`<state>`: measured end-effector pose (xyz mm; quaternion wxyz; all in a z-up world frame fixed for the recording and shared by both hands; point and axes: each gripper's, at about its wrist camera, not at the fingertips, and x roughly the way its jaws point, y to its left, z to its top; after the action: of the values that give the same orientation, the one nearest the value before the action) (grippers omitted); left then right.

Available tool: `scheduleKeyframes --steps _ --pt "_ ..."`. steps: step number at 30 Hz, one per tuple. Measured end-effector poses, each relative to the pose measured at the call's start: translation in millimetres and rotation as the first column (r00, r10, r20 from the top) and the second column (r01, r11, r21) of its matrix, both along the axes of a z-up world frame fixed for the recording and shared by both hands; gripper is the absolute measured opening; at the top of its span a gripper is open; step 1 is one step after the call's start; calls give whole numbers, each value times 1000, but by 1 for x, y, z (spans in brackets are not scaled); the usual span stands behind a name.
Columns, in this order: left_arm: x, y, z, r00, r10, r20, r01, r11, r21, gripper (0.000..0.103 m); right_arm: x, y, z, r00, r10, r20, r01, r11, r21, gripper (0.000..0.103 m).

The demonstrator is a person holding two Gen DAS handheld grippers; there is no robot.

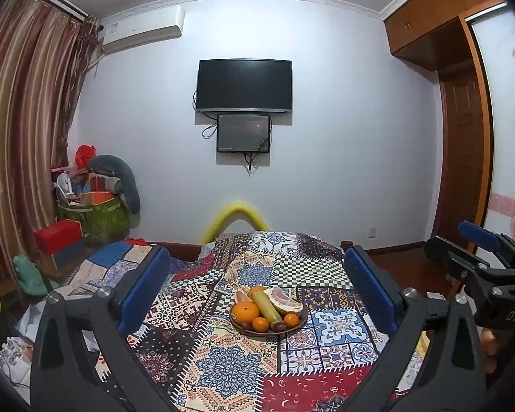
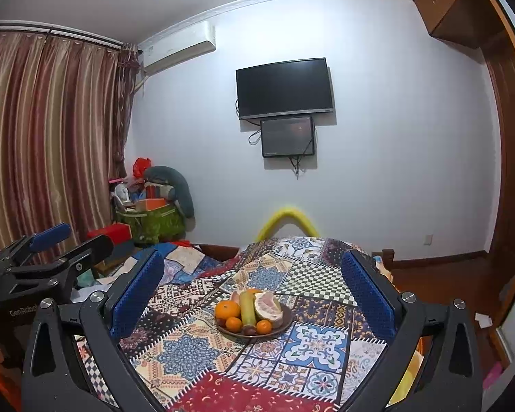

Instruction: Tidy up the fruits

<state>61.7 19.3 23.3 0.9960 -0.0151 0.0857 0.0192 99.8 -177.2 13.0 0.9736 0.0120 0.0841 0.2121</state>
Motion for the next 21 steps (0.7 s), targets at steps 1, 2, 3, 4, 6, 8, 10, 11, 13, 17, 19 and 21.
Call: scheduleKeyframes --steps 1,2,3,4,6,8,10,11,13,17,19,21 --pt "0 0 0 1000 -1 -1 1 1000 -1 103 0 0 0 1000 0 0 0 1000 0 103" --pt "0 0 0 1000 -2 0 2 1000 -2 103 0 0 0 1000 1 0 -1 1000 1 103" --pt "0 1 0 1000 -2 0 2 1000 -3 103 0 0 0 1000 1 -1 -1 1000 1 103" --pt "0 1 1 1000 -2 0 2 1000 -4 103 0 0 0 1000 2 -1 -2 1000 0 103" --pt "-1 1 1 1000 -2 1 2 1000 -6 103 0 0 0 1000 1 0 -1 1000 -1 103" --pt "-1 2 1 1000 -1 3 1 1000 -9 103 -1 0 1 1000 1 2 -1 1000 -1 103" --pt "-1 2 1 1000 -2 2 2 1000 -12 103 -2 -1 1 1000 0 4 0 1000 -1 103" --pt "-1 3 1 1000 -2 2 2 1000 -16 103 -1 -1 2 1000 0 4 0 1000 -1 103" --pt "-1 3 1 1000 -3 1 3 1000 -20 103 -1 -1 2 1000 0 4 0 1000 0 103" --pt "-1 4 1 1000 -6 1 6 1000 -27 103 -1 -2 3 1000 1 2 -1 1000 1 103" --pt "-1 3 1 1000 -9 1 9 1000 -28 103 -1 -1 2 1000 3 3 -3 1000 1 103" --pt "-1 3 2 1000 -15 0 15 1000 -25 103 -2 -1 2 1000 1 6 -1 1000 1 103"
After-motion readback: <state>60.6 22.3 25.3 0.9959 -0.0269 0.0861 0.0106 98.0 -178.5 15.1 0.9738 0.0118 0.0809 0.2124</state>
